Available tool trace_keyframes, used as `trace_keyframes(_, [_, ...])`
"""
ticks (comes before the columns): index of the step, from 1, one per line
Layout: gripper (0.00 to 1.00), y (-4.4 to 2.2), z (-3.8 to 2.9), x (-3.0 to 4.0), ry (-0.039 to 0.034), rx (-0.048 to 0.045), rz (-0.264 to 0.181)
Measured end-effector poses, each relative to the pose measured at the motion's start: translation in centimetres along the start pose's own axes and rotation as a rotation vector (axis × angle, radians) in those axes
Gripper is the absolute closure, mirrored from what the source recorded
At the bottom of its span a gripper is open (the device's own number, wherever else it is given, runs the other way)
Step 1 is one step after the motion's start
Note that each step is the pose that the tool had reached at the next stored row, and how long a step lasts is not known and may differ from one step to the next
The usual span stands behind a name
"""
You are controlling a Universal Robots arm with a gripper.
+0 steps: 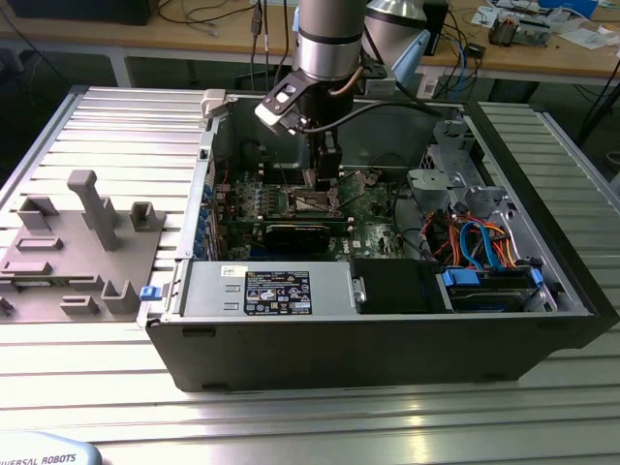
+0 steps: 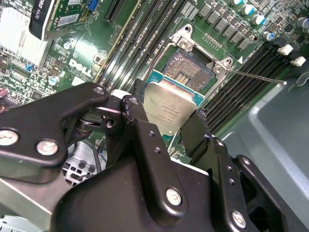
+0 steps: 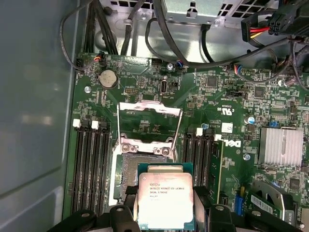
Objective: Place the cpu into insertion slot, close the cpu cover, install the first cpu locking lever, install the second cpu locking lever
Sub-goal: 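Place the cpu into insertion slot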
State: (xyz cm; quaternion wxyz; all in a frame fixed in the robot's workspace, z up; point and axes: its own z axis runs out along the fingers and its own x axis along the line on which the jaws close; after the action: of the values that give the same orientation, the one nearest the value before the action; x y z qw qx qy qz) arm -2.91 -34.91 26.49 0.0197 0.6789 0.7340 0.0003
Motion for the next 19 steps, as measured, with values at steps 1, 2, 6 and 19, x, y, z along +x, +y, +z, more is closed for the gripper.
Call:
trace_keyframes(1, [0.46,0.0,0.0,0.0,0.0,0.0,0.003])
trace_keyframes(2, [0.46,0.0,0.0,0.0,0.0,0.0001,0.005])
trace_keyframes(6, [0.46,0.0,0.01,0.0,-0.0003,0.0004,0.013])
trace_keyframes(19, [0.46,0.0,0.02,0.0,-0.0011,0.0012,0.043])
